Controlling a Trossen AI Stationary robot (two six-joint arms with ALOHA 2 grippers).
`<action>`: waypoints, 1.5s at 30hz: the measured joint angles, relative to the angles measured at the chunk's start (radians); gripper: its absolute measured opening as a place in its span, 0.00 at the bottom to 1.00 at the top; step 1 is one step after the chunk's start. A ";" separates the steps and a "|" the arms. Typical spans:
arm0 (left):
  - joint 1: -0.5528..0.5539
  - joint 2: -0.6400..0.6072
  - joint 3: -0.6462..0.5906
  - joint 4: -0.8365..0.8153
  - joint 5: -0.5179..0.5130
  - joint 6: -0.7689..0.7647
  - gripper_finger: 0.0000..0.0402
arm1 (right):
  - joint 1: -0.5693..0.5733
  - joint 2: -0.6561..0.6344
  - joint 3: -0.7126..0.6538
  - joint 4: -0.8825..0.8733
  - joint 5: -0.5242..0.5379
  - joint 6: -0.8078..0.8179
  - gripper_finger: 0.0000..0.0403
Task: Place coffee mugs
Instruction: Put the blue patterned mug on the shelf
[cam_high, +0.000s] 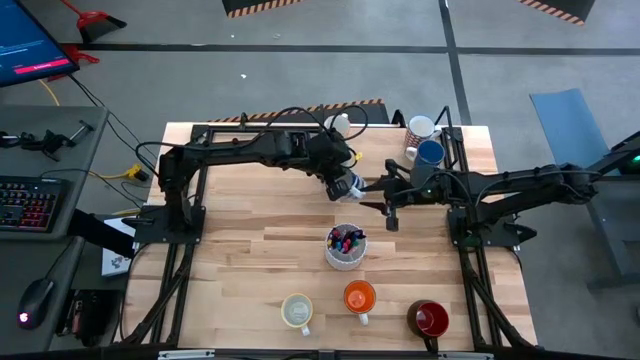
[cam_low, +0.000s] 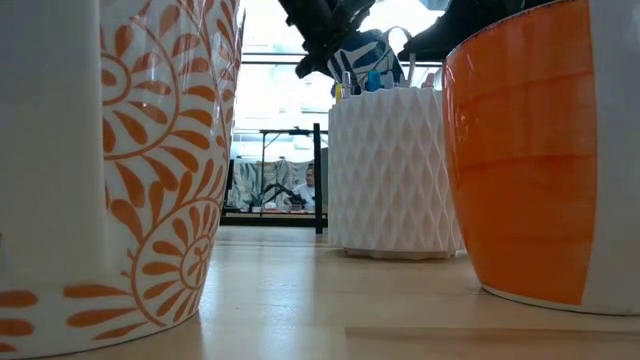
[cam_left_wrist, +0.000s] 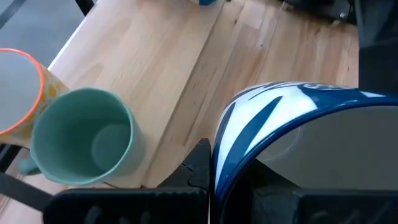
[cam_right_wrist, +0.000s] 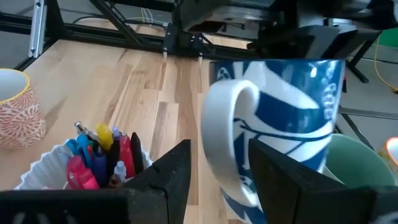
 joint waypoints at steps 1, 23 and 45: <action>0.000 0.000 0.000 0.008 0.000 -0.001 0.03 | 0.000 0.000 0.000 0.001 -0.002 0.000 0.37; -0.011 0.045 -0.001 0.046 0.016 -0.054 0.03 | 0.002 0.000 -0.001 0.011 0.140 0.022 0.32; -0.010 0.043 0.020 0.050 -0.007 0.020 0.08 | 0.001 0.000 -0.001 0.000 0.118 -0.022 0.06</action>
